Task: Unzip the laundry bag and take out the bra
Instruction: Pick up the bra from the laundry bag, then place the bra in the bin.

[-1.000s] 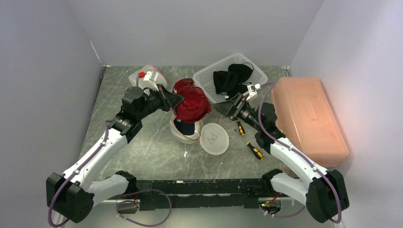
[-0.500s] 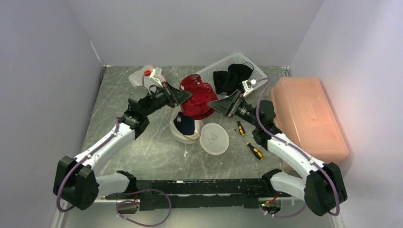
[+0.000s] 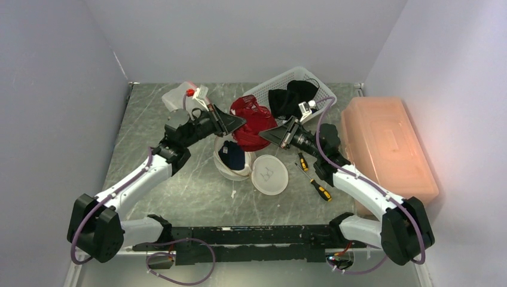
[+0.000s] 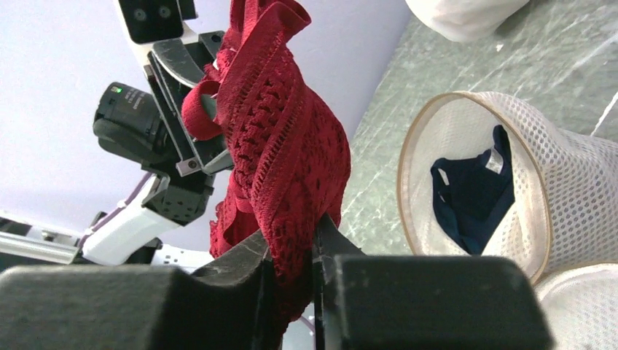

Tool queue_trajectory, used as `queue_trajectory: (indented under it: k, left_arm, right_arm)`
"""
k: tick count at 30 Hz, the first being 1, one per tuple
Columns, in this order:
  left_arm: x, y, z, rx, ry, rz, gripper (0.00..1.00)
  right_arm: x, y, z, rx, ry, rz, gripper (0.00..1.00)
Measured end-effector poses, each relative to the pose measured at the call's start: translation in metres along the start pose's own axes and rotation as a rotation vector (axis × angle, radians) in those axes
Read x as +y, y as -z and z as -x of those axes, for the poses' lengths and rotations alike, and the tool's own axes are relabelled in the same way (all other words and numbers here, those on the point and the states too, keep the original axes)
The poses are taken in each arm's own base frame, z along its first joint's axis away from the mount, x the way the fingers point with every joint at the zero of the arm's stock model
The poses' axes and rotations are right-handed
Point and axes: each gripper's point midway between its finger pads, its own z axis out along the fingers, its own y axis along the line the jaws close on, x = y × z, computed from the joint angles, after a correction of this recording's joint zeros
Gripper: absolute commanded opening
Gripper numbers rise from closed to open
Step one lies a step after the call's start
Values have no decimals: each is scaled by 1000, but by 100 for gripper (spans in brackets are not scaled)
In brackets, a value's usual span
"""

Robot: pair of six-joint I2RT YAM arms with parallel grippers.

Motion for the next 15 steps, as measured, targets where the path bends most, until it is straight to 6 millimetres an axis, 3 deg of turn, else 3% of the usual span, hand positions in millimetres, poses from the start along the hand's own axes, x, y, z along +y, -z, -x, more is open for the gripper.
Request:
queue_trajectory:
  k: [5,7,11,15]
  left_arm:
    - [7,2,-4,11,-5,39,58]
    - [11,5,-6,16,-12,66,89]
    - [19,19,-4,-1,-31,164,93]
    - [22,44,11,-60,-89,281,93]
  right_arm:
    - [-4,4,-1,0,23,-31,0]
    - [-3,7,-1,-3,45,-47,0]
    - [6,15,15,-47,152,-115,0]
    - [26,23,53,-164,299,-201,0]
